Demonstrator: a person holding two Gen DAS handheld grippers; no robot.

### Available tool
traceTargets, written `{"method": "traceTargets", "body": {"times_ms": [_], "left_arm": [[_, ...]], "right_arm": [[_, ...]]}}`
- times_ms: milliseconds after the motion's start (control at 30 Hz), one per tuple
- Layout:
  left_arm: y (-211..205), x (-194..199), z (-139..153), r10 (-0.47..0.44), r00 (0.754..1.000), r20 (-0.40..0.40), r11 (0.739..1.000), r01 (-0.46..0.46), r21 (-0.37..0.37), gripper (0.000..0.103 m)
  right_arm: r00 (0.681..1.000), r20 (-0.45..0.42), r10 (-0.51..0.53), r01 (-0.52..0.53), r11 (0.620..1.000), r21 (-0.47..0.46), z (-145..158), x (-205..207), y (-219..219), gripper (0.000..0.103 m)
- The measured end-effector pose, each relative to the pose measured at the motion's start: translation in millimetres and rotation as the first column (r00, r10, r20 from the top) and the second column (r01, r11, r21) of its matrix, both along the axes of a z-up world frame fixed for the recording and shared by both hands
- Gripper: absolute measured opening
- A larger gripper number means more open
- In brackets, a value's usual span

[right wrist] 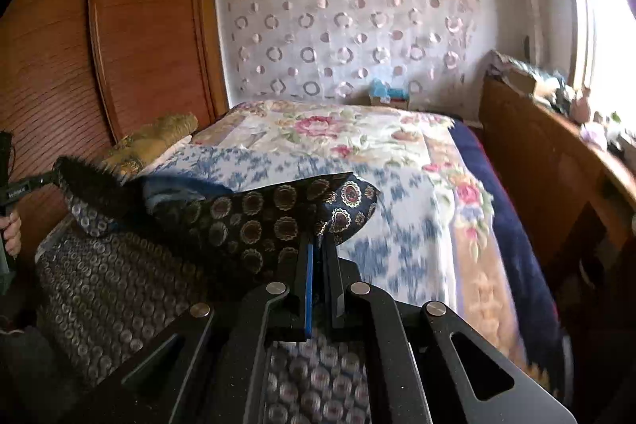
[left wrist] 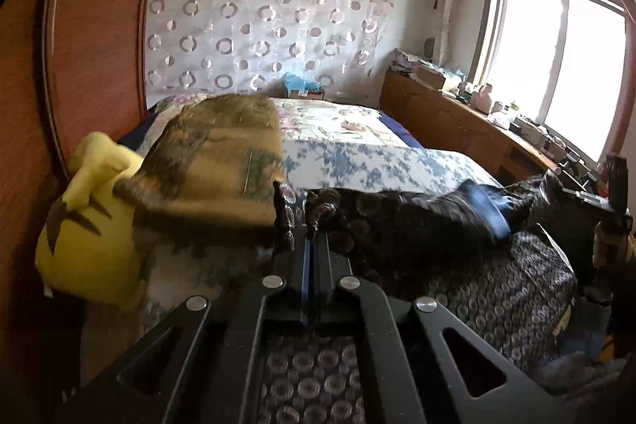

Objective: Fold small clothes

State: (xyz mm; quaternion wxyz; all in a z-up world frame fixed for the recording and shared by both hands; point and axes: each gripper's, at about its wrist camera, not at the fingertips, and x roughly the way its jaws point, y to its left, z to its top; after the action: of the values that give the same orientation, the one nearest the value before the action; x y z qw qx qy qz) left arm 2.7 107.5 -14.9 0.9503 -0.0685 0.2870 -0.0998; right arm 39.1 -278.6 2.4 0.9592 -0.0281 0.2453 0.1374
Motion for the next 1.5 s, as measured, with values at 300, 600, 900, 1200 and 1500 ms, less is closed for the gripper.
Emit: {"method": "traceTargets", "body": {"times_ms": [300,600,900,1200,1500], "left_arm": [[23,-29,-2,0.044,0.999,-0.006,0.999,-0.044,-0.021,0.002],[27,-38,4,0.081,0.997,-0.004,0.996,-0.080,0.039,0.029],[44,-23,15,0.091,0.996,0.025,0.994,-0.092,0.055,0.070],[36,42,-5,0.081,0.996,-0.048,0.989,-0.074,0.125,0.075],[23,71,-44,0.028,0.983,-0.183,0.992,-0.005,0.123,0.075]], "right_arm": [[0.994,-0.097,-0.049,0.049,0.999,-0.007,-14,-24,-14,0.003],[0.991,-0.117,-0.063,0.051,0.994,-0.101,15,-37,-2,0.004],[0.992,-0.037,-0.124,0.119,0.986,-0.113,29,-39,-6,0.012],[0.992,-0.082,-0.098,0.091,0.992,-0.087,2,11,-6,0.039],[0.986,-0.160,-0.056,0.046,0.997,-0.064,-8,43,-4,0.040]]}}
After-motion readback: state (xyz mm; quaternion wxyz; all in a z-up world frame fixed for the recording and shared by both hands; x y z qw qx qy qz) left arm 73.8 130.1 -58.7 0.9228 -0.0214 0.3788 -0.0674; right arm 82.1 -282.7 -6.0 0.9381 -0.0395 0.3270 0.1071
